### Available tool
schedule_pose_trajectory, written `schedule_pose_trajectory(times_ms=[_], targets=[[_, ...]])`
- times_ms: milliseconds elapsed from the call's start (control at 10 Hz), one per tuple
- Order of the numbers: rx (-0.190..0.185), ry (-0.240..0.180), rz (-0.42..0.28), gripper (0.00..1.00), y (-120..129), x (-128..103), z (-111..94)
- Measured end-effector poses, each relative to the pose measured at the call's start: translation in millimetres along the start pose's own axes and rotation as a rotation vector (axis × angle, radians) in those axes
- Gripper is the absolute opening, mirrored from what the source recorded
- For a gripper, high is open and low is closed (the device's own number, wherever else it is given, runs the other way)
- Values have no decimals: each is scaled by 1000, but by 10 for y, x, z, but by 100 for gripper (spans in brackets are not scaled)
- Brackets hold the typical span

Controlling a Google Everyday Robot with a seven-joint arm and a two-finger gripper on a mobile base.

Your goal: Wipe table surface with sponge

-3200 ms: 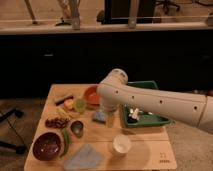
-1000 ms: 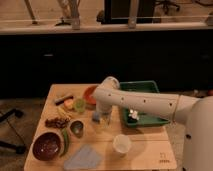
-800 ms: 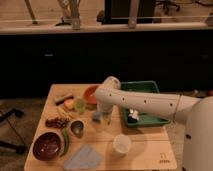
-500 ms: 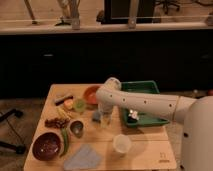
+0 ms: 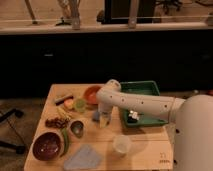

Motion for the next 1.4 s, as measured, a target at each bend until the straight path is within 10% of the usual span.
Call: schedule_pose_trajectory(times_ms=[900,1400], targets=[[-10,-22,62,78,-77,126,158],[-17,-25,67,33,-62,150,186]])
